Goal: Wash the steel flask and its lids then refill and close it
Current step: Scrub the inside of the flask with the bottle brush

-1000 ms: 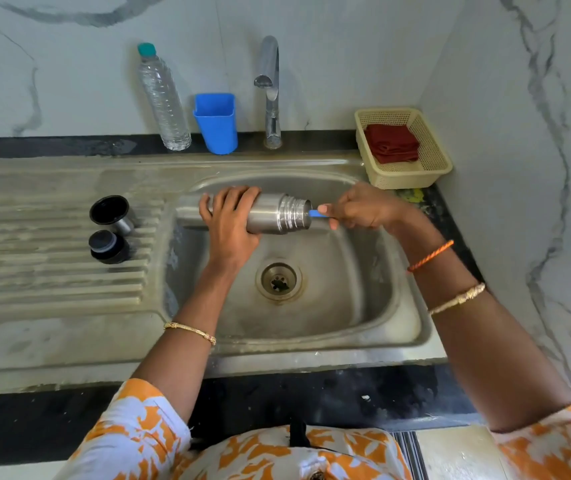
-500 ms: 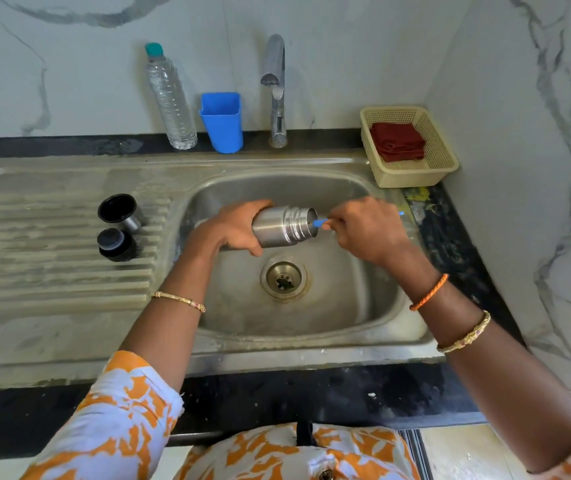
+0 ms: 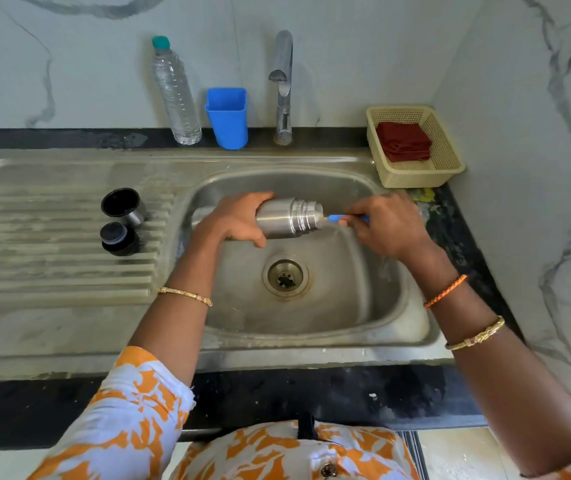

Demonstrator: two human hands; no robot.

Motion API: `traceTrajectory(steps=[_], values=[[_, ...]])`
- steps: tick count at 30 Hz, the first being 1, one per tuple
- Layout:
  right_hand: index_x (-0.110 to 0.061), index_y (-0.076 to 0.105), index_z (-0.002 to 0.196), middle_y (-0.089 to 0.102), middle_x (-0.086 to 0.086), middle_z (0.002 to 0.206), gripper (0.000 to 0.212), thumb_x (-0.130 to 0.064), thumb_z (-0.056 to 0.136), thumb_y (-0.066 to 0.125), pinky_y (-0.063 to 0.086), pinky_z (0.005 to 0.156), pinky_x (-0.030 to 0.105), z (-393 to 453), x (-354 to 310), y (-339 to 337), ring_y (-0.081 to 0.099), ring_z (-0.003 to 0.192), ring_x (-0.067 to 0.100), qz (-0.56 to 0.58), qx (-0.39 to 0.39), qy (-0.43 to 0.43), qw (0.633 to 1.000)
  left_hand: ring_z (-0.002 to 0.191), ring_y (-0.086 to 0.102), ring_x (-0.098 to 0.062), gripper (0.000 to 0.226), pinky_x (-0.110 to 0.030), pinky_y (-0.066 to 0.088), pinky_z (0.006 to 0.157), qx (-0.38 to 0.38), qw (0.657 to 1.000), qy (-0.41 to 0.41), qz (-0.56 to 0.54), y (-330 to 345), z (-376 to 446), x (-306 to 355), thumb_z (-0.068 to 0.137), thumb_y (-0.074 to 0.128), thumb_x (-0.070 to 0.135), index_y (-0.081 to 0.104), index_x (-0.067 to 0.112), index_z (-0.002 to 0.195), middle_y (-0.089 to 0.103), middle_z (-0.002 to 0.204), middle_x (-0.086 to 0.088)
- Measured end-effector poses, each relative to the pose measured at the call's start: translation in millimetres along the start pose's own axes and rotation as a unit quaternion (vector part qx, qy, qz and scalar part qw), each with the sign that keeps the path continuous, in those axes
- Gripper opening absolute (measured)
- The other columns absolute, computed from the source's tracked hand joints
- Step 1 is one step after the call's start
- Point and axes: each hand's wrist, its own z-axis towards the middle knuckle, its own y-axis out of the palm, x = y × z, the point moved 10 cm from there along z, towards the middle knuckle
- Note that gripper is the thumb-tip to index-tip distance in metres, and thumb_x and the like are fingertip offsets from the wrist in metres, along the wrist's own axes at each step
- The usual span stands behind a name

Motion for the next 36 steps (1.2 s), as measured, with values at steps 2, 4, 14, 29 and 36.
traceTrajectory(steps=[2, 4, 14, 29, 36], values=[[-0.026, 0.071, 0.103, 0.071, 0.003, 0.095, 0.022, -0.037, 0.092, 0.055, 0.03, 0.094, 0.038, 3.0, 8.9, -8.8, 0.061, 0.088, 0.027, -0.017, 0.039, -0.006, 0.999, 0.11, 0.057, -0.027, 0.1, -0.037, 0.047, 0.095, -0.016, 0.999, -0.021, -0.024, 4.0, -1.7, -11.0, 0.054, 0.085, 0.019, 0.04, 0.027, 0.142, 0.057, 0.13, -0.005], [-0.024, 0.072, 0.098, 0.071, 0.002, 0.093, 0.017, -0.032, 0.089, 0.061, 0.025, 0.091, 0.037, 6.3, 18.5, -23.4, 0.06, 0.088, 0.027, -0.006, 0.101, 0.002, 0.995, 0.109, 0.057, -0.026, 0.1, -0.043, 0.048, 0.096, -0.009, 0.998, -0.027, -0.047, 6.9, -2.9, -16.6, 0.053, 0.086, 0.019, 0.04, 0.029, 0.142, 0.057, 0.129, -0.005], [-0.023, 0.075, 0.091, 0.071, 0.001, 0.084, 0.011, -0.023, 0.083, 0.068, 0.021, 0.08, 0.036, -3.4, 17.4, -50.4, 0.062, 0.081, 0.028, -0.017, 0.195, 0.0, 0.981, 0.107, 0.057, -0.025, 0.089, -0.044, 0.044, 0.096, 0.115, 0.99, -0.019, -0.081, 6.5, -5.8, -16.1, 0.051, 0.088, 0.02, 0.05, 0.022, 0.131, 0.061, 0.121, -0.004], [-0.024, 0.073, 0.069, 0.051, -0.004, 0.058, 0.031, -0.042, 0.089, 0.056, 0.04, 0.066, 0.03, 9.7, 29.7, -36.4, 0.053, 0.065, 0.019, 0.086, -0.154, 0.117, 0.977, 0.119, 0.051, -0.03, 0.076, -0.056, 0.026, 0.109, 0.337, 0.939, 0.052, -0.05, -17.8, -15.4, 26.6, 0.056, 0.087, 0.017, 0.057, 0.013, 0.126, 0.061, 0.124, -0.01], [-0.025, 0.072, 0.073, 0.051, -0.002, 0.057, 0.026, -0.042, 0.087, 0.06, 0.033, 0.056, 0.027, 9.6, 38.4, -40.4, 0.048, 0.057, 0.015, 0.075, -0.131, 0.122, 0.981, 0.119, 0.05, -0.03, 0.078, -0.052, 0.023, 0.109, 0.313, 0.947, 0.033, -0.067, -11.1, -15.8, 17.4, 0.057, 0.086, 0.014, 0.056, 0.013, 0.128, 0.06, 0.125, -0.01]])
